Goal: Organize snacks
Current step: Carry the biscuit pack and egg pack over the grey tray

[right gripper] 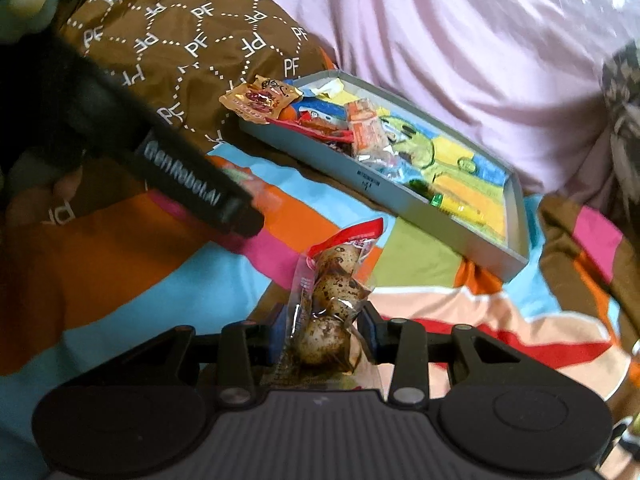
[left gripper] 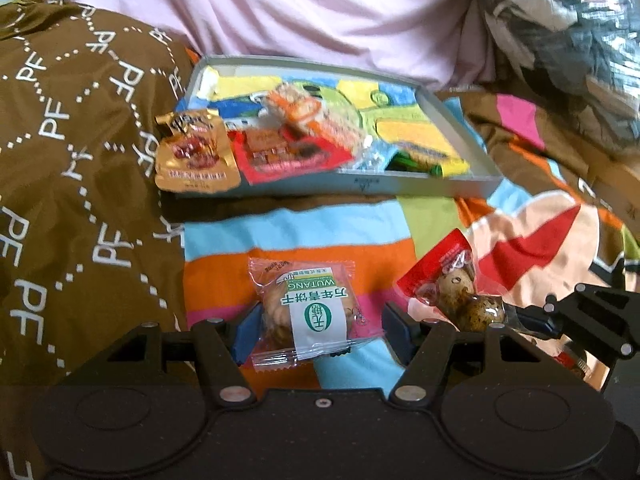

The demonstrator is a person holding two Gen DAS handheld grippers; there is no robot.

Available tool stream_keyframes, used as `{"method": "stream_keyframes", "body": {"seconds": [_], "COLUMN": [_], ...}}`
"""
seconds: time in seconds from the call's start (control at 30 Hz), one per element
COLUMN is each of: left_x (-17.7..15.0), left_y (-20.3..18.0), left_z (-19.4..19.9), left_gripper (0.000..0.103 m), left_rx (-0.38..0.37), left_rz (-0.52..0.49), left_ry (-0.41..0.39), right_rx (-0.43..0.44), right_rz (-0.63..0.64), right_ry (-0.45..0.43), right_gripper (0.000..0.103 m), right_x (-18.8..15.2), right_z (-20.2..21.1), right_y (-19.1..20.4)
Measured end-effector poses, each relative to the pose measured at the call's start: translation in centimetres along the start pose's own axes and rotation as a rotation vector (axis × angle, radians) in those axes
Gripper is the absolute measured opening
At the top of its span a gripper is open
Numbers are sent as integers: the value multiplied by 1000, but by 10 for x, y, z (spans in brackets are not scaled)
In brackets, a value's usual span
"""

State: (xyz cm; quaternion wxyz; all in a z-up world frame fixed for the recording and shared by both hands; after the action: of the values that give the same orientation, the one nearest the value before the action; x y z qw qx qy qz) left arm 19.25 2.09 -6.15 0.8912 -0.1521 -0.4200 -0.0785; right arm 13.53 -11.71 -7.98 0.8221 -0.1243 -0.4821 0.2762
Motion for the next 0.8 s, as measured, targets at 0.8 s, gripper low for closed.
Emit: {"method": "stream_keyframes", "body": {"seconds": [0.8], "left_x": [126], "left_y": [26], "left_z": [-44], "left_gripper": [66], "left_rx": [109], "left_rz": [67], "left_ry": [-185], "right_rx": [-84], "right_rz": [17], "right_ry": [-90], "right_gripper": [42], "right_x": [110], "right_z": [-80], "right_y": [-100]}}
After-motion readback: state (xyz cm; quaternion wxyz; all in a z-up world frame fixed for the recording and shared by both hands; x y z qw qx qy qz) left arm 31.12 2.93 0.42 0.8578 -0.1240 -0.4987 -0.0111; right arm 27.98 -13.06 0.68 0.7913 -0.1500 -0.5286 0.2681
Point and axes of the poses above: each gripper's, at about its wrist camera, not at the fingertips, and z roughly against the way its jaws point, y to its left, x to its top, the point moved 2 cm from there along -z, roughly the way its jaws point, and after that the axes turned 3 degrees about y, right-handed, at the moved point
